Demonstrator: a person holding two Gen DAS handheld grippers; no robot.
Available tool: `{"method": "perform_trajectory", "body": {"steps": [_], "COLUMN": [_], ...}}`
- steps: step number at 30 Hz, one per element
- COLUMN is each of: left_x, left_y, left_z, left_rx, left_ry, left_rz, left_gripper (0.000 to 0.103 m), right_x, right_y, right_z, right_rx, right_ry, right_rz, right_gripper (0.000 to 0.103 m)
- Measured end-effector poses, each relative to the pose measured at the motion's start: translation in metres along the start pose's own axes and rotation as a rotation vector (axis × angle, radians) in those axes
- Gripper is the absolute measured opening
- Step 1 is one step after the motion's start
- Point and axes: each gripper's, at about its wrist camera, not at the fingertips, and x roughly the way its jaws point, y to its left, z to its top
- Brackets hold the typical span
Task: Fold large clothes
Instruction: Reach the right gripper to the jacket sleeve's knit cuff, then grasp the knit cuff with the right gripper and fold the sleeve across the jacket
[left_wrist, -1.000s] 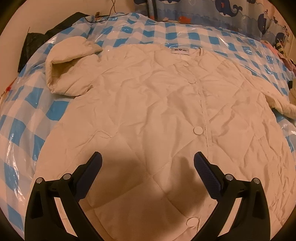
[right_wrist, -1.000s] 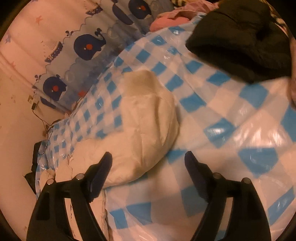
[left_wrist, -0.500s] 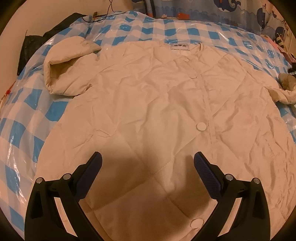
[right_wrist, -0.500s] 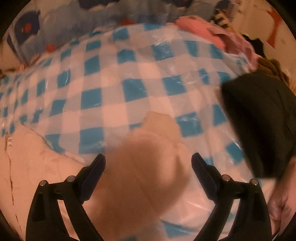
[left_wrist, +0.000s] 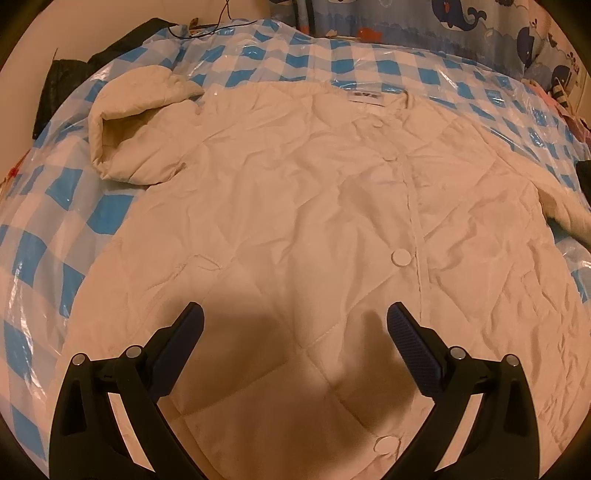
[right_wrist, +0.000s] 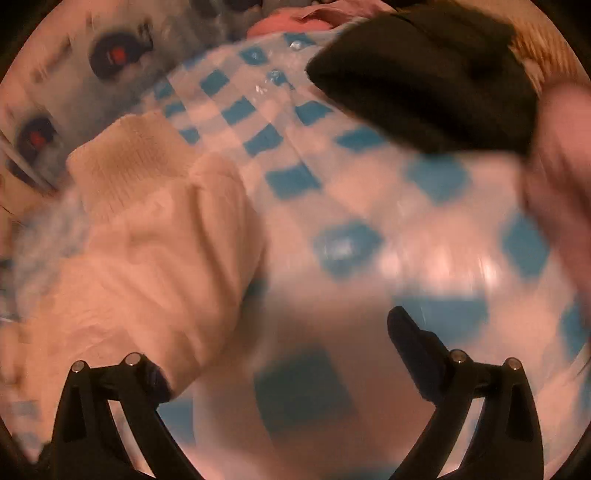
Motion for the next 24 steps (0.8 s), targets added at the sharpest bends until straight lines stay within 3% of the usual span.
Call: {"method": "perform_trajectory", "body": {"steps": [3, 6, 13, 18, 22, 23, 24], "left_x": [0.001, 0.002, 0.004, 0.004, 0.004, 0.003, 0.003], "left_y": [0.000, 0.000, 0.002, 0.003, 0.003, 0.003, 0.002], "left_z": [-0.001, -0.001, 0.000, 0.000, 0.000, 0.000, 0.000], "left_rx": [-0.007, 0.006, 0.001, 0.004, -0.004, -0.001, 0.002], "left_ry": [0.013, 0.013, 0.013, 0.015, 0.014, 0.014, 0.013], "left_rz": [-0.028, -0.021, -0.010, -0.009, -0.013, -0.015, -0.015], "left_gripper": [0.096, 0.096, 0.096, 0.096, 0.096, 0.096, 0.096], "right_x": [-0.023, -0.023, 0.012, 0.015, 0.015, 0.021, 0.026], "right_y": [-0.021, -0.030, -0.034, -0.050, -0.058, -0.062, -0.064], "right_z": [-0.023, -0.025, -0.001, -0.017, -0.026, -0.022, -0.019], "right_rx": [0.085, 0.196, 0.327, 0.489, 0.509, 0.512, 0.512], "right_ry": [-0.067, -0.087, -0.065, -0.022, -0.014, -0.016, -0.012], "right_rz": [0.210, 0.392, 0.461, 0.419, 0.380, 0.366, 0.355], "right_gripper": [0.095, 0.096, 0.096, 0.096, 0.095, 0.092, 0.073]}}
